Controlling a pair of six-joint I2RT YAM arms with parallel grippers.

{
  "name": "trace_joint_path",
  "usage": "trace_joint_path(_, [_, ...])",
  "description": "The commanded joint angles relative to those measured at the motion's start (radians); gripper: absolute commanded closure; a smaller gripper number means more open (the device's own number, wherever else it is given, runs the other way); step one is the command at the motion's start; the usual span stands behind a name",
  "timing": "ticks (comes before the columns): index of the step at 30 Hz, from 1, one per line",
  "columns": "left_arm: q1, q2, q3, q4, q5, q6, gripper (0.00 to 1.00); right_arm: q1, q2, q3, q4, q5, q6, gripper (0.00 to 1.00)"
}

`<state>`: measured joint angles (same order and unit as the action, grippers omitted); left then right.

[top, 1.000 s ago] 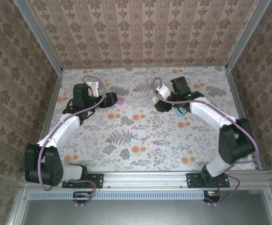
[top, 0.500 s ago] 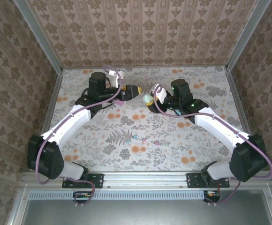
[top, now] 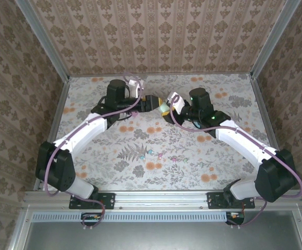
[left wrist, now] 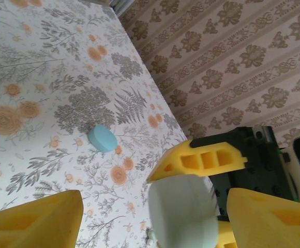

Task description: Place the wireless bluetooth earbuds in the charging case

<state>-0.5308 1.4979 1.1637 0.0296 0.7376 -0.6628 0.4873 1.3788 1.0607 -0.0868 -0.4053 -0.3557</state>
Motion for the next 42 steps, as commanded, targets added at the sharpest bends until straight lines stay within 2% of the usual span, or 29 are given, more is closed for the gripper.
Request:
trace_joint_path(1, [-0.014, 0.015, 0.042, 0.014, 0.04, -0.014, 0.26, 0.009, 0.0, 0.01, 0.027, 0.021, 0.016, 0.62])
trace_joint_path(5, [-0.018, 0.024, 0.049, 0.011, 0.048, -0.013, 0.28, 0.009, 0.006, 0.021, 0.021, 0.034, 0.024, 0.62])
trace_joint_path(16, [-0.032, 0.041, 0.06, -0.016, 0.048, -0.005, 0.49, 0.02, 0.006, 0.033, 0.052, 0.056, 0.064, 0.61])
trace_joint_path(23, [-0.041, 0.055, 0.083, -0.064, 0.061, 0.015, 0.49, 0.029, 0.045, 0.05, 0.042, 0.085, 0.099, 0.6])
trace_joint_path(28, [-0.037, 0.038, 0.058, -0.048, 0.039, 0.007, 0.7, 0.038, 0.047, 0.053, 0.044, 0.086, 0.093, 0.6])
trace_joint_path(29, [-0.035, 0.032, 0.057, -0.045, 0.038, 0.006, 0.72, 0.039, 0.045, 0.052, 0.042, 0.086, 0.089, 0.59])
trace_joint_path(31, [-0.027, 0.023, 0.056, -0.043, 0.031, 0.0, 0.77, 0.039, 0.039, 0.045, 0.041, 0.085, 0.078, 0.57])
trace_joint_path(35, [-0.01, 0.004, 0.039, 0.004, 0.028, -0.049, 0.81, 0.039, 0.02, 0.024, 0.05, 0.09, 0.077, 0.53])
trace_joint_path(40, [0.02, -0.026, 0.0, 0.103, 0.037, -0.149, 0.83, 0.039, -0.073, -0.062, 0.144, 0.126, 0.087, 0.34])
trace_joint_path(42, [0.033, -0.037, -0.022, 0.148, 0.034, -0.193, 0.84, 0.039, -0.11, -0.104, 0.203, 0.152, 0.103, 0.3])
